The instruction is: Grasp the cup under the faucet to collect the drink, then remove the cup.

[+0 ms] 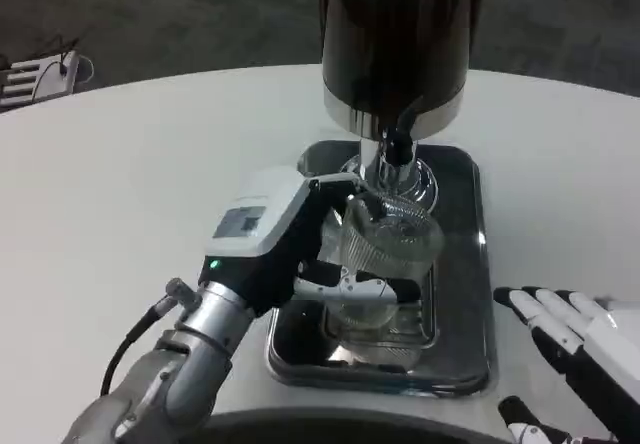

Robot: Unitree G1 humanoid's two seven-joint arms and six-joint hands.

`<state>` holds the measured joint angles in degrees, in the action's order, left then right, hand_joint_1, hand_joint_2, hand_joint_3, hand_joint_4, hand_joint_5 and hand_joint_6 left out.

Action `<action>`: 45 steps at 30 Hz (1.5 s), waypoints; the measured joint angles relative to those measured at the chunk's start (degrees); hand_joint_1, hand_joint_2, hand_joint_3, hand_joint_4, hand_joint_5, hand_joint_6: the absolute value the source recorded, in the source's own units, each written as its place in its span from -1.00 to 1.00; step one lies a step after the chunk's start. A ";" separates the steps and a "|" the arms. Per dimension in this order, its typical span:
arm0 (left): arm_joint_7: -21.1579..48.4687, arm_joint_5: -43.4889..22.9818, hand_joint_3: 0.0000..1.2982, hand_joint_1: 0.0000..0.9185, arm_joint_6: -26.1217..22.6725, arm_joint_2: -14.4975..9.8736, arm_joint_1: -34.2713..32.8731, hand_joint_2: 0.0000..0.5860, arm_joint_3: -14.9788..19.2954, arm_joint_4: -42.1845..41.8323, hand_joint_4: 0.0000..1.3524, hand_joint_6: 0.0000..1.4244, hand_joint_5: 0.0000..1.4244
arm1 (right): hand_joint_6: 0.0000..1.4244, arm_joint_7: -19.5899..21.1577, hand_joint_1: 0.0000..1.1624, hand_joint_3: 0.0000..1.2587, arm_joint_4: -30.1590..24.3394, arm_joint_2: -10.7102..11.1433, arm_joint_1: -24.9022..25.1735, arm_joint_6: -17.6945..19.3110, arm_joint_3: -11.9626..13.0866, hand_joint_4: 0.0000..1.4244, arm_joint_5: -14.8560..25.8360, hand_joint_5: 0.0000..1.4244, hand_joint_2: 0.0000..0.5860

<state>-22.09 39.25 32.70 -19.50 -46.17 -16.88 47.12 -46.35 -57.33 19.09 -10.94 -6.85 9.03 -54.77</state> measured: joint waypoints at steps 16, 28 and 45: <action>2.47 -2.70 -0.68 -0.98 0.05 -4.16 -0.55 -0.83 0.06 1.15 -0.94 -0.39 -0.67 | -0.97 1.21 -0.48 -0.95 0.14 -0.02 -0.57 -0.34 0.45 -1.00 2.21 -1.00 0.79; 8.69 -10.86 -0.89 -1.00 6.77 -4.90 5.89 -0.82 3.54 -6.01 -0.97 -0.43 -0.69 | -0.96 1.36 -0.48 -0.95 0.28 0.28 -0.83 -0.83 -0.04 -1.00 3.29 -1.00 0.79; 27.12 -37.17 -0.76 -1.00 -2.10 -6.17 19.25 -0.73 15.60 -41.52 -0.75 -0.69 -0.64 | -0.95 2.52 -0.48 -0.93 1.18 1.23 -0.42 -1.51 -1.22 -1.00 4.50 -1.00 0.79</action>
<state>5.03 2.08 30.60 -25.67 -26.92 -1.29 5.60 -43.83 -56.15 20.32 -11.36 -8.36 7.82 -50.27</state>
